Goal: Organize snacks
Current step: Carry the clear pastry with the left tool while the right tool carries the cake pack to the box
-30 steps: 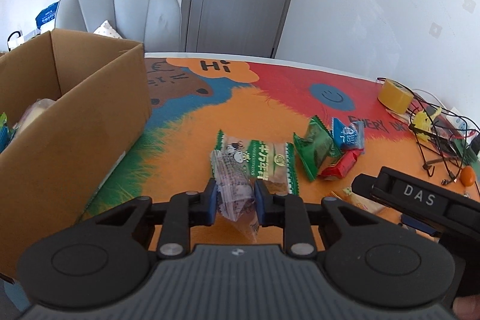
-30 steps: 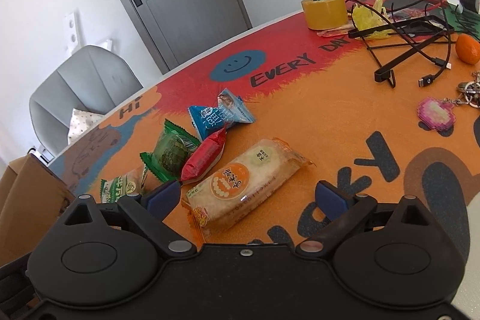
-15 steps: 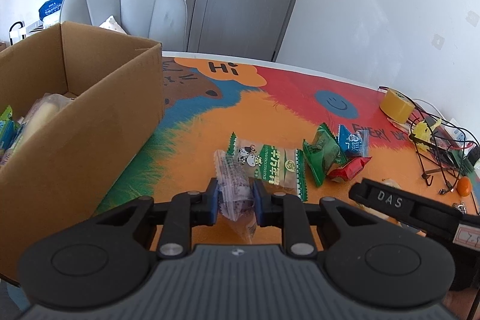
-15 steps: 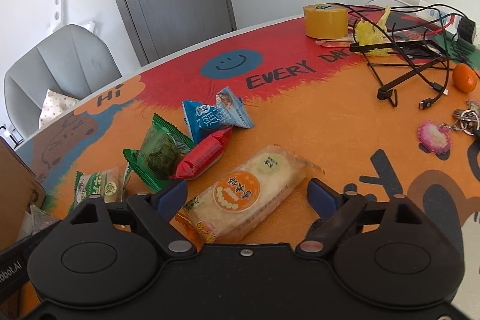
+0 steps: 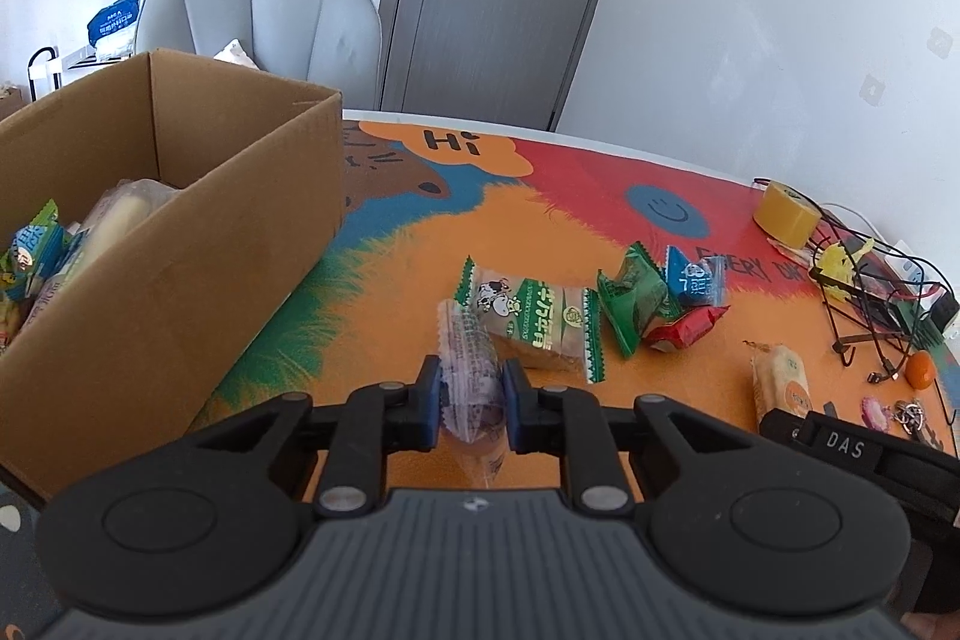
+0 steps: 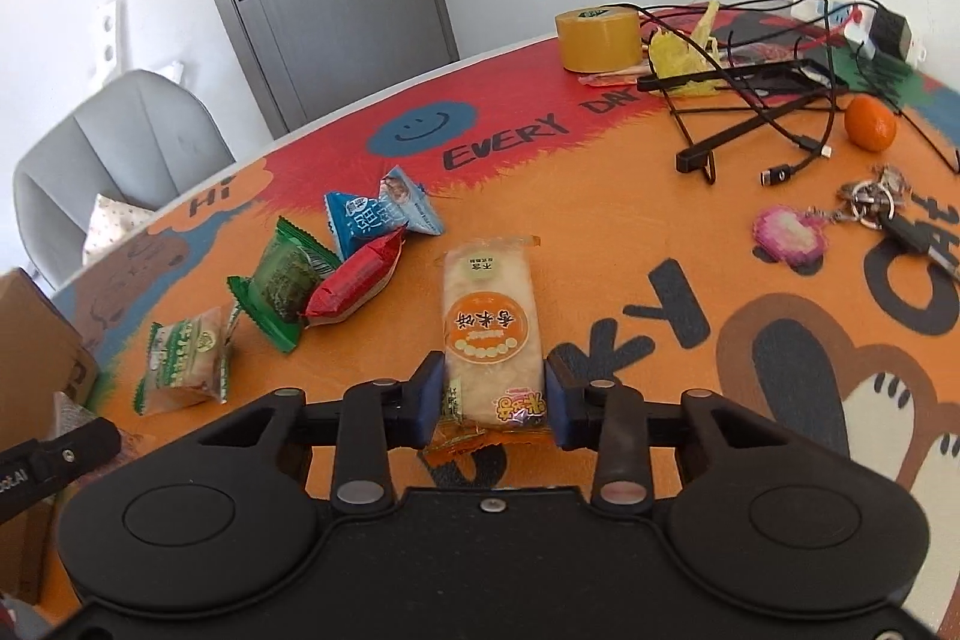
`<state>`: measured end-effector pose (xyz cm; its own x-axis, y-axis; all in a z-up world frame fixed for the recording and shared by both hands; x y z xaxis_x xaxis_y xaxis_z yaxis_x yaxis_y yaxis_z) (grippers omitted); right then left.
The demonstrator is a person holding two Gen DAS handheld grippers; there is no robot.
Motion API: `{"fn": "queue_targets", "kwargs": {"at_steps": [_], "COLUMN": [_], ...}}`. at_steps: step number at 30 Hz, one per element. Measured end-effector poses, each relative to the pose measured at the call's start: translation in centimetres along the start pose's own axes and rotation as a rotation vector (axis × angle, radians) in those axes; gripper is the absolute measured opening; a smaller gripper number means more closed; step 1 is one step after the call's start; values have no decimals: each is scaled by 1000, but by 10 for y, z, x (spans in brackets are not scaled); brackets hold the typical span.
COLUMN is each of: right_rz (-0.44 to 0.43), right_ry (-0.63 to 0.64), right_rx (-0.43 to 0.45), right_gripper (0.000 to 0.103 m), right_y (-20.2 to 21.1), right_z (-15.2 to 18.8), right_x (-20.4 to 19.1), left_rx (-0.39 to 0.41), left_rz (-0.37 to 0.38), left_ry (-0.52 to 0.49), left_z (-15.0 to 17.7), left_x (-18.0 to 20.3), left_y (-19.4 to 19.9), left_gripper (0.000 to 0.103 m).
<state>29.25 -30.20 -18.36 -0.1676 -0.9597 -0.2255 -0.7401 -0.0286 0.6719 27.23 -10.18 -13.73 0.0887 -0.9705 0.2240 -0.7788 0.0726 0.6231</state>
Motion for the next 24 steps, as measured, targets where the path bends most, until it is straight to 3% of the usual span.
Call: {"fn": "queue_targets", "kwargs": {"at_steps": [9,24], "right_rz": [-75,-199], "right_ry": [-12,26], "right_rx": [61,120], "right_gripper": [35,36], "right_y": [34,73], "right_z": [-6,-9], "right_x": [-14,-71], "left_rx": [71,199], "left_rz": [14,-15], "left_ry": [4,47], "left_z": [-12,-40], "left_x": [-3,-40], "left_y": [35,90], "left_gripper": [19,18]}}
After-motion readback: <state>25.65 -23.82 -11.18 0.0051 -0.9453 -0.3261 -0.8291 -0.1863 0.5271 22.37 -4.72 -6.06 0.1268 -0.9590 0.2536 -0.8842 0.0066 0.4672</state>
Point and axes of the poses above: each gripper's, at about its wrist camera, not at the fingertips, and y roughly against the way its jaws point, x to its right, z to its underside, the point moved 10 cm from there along -y, roughly the way its jaws point, and after that the axes turned 2 degrees about z, right-handed, at the moved point
